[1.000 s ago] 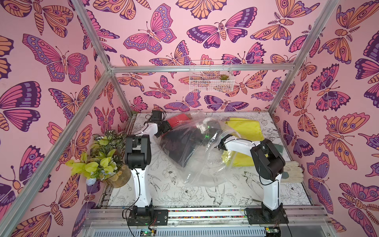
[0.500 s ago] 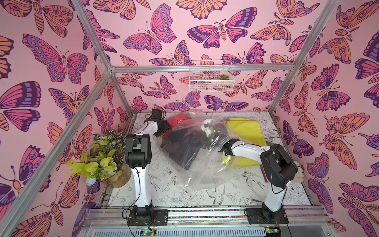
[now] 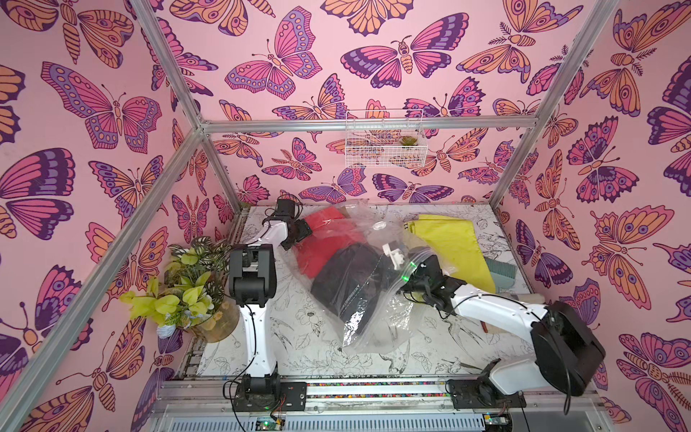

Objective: Take the trousers out of the vacuum bag
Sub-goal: Take out the trousers from the vacuum bag.

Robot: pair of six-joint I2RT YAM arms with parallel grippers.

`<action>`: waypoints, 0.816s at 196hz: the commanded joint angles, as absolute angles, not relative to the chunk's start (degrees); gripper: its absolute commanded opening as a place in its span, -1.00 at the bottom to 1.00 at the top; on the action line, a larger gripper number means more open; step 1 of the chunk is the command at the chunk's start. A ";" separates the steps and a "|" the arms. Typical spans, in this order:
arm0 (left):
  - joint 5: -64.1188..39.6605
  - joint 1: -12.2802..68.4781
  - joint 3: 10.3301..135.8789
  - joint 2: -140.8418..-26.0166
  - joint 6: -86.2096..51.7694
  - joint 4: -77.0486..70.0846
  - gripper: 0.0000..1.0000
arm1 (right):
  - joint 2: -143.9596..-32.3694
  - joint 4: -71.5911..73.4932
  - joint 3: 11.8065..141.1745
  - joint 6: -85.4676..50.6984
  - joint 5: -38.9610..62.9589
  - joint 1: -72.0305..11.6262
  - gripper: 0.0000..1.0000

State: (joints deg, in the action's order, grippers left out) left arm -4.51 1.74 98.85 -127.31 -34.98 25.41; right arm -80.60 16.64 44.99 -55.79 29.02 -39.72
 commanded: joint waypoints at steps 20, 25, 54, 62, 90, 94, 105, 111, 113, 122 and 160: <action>-3.52 1.67 98.48 -130.55 -34.19 29.71 0.68 | -70.19 12.36 42.31 -51.42 25.32 -40.43 -1.00; -3.54 1.67 98.50 -130.50 -34.12 29.75 0.69 | -69.05 11.16 42.09 -50.97 25.00 -40.42 -1.00; -3.84 1.67 98.27 -130.10 -33.66 29.84 0.68 | -62.80 3.15 41.71 -49.07 22.52 -40.42 -1.00; -4.24 1.67 98.26 -129.94 -33.50 29.86 0.69 | -61.05 0.52 41.66 -48.89 21.39 -40.35 -1.00; -5.45 1.93 98.14 -129.03 -32.21 29.79 0.70 | -54.74 -8.32 42.16 -47.90 17.32 -40.17 -1.00; -5.52 2.00 98.01 -128.68 -32.01 29.79 0.70 | -53.89 -9.88 42.38 -47.81 16.77 -40.10 -1.00; -6.24 2.11 97.70 -127.57 -31.74 29.79 0.71 | -51.47 -13.36 42.95 -47.64 16.14 -39.74 -1.00; -6.69 2.24 97.49 -126.73 -31.61 29.79 0.72 | -50.30 -15.56 43.27 -47.55 15.67 -39.61 -1.00; -6.81 2.27 97.43 -126.43 -31.57 29.79 0.73 | -49.95 -16.22 43.32 -47.55 15.54 -39.50 -1.00; -7.18 2.70 97.14 -124.79 -30.89 29.66 0.75 | -48.34 -19.12 43.61 -47.47 14.67 -39.31 -1.00; -9.21 6.65 94.60 -114.63 -25.69 29.44 0.95 | -42.37 -27.59 42.43 -47.52 11.49 -38.00 -1.00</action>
